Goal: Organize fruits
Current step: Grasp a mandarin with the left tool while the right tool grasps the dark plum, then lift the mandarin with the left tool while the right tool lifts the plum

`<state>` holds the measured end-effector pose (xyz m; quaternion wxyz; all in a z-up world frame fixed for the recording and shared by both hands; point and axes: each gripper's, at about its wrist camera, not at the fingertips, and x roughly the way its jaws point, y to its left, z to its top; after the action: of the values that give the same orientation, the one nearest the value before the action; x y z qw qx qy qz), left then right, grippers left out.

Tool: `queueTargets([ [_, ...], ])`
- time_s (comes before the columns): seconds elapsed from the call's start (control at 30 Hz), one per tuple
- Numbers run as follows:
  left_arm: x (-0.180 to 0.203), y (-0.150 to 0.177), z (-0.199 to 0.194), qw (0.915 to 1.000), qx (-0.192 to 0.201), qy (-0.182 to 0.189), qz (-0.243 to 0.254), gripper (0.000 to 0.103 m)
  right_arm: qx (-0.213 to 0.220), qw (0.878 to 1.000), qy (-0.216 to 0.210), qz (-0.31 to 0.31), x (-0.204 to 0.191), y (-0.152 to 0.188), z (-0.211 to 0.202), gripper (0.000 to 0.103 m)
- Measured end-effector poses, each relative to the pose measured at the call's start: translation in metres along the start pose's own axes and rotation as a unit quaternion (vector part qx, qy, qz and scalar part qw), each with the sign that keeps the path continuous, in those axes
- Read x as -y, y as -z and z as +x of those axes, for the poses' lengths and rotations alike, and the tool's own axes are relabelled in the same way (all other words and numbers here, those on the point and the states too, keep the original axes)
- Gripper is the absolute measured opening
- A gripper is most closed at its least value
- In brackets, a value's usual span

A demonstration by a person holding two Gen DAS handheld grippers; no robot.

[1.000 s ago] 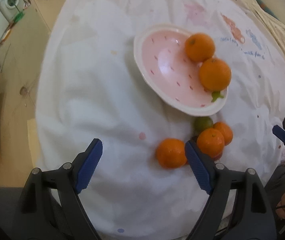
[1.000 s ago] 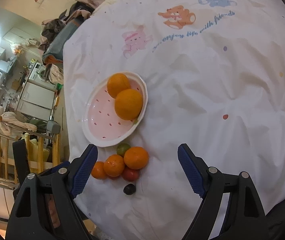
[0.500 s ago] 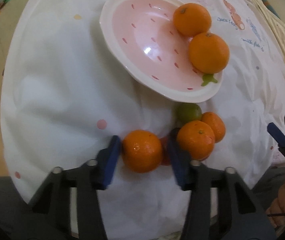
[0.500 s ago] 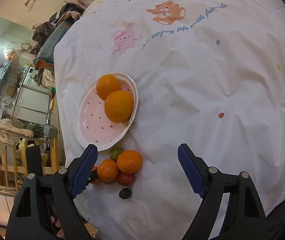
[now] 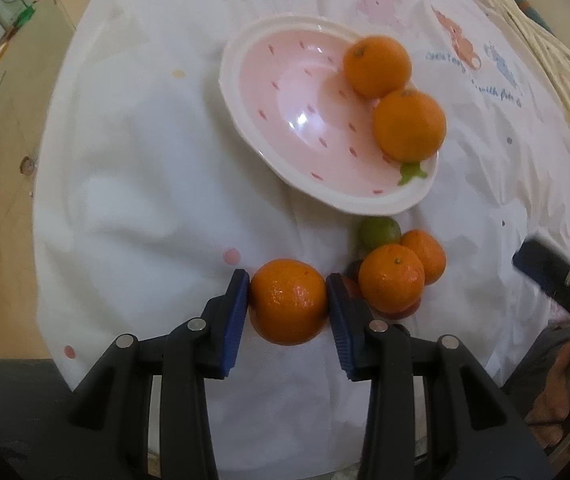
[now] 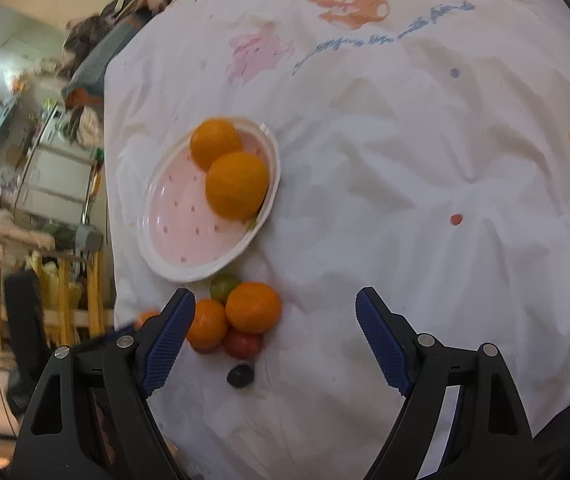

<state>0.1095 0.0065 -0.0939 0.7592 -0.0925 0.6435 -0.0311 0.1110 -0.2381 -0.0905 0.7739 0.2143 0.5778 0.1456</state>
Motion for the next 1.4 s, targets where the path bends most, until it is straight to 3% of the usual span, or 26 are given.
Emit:
queueTargets([
  [0.17,-0.007,-0.001,-0.012,0.9994,0.028,-0.020,-0.005,0.035,-0.053,0.997,0.030,-0.055,-0.020,0.026,0.023,0.083],
  [0.3,-0.006,-0.002,-0.017,0.9989,0.041,-0.023,-0.008,0.035,-0.090,0.990,0.040,-0.102,-0.041,0.050,0.044,0.069],
  [0.4,-0.005,-0.003,-0.020,0.9985,0.049,-0.024,-0.008,0.035,-0.105,0.985,0.044,-0.126,-0.054,0.062,0.058,0.064],
  [0.5,-0.005,-0.005,-0.021,0.9983,0.053,-0.025,-0.008,0.035,-0.108,0.980,0.077,-0.148,-0.060,0.070,0.069,0.061],
  [0.7,-0.006,-0.005,-0.021,0.9983,0.051,-0.025,-0.012,0.035,-0.101,0.975,0.098,-0.174,-0.067,0.070,0.070,0.043],
  [0.77,-0.007,-0.004,-0.021,0.9983,0.051,-0.024,-0.012,0.035,-0.103,0.974,0.095,-0.178,-0.067,0.071,0.069,0.025],
  [0.93,-0.007,-0.005,-0.021,0.9983,0.052,-0.025,-0.012,0.035,-0.103,0.976,0.076,-0.177,-0.063,0.071,0.060,0.015],
  [1.0,-0.008,-0.005,-0.021,0.9982,0.053,-0.025,-0.013,0.035,-0.103,0.977,0.064,-0.173,-0.061,0.070,0.055,0.001],
  [1.4,-0.013,-0.005,-0.021,0.9971,0.063,-0.035,-0.025,0.035,-0.100,0.984,0.049,-0.138,-0.045,0.073,0.044,0.000],
])
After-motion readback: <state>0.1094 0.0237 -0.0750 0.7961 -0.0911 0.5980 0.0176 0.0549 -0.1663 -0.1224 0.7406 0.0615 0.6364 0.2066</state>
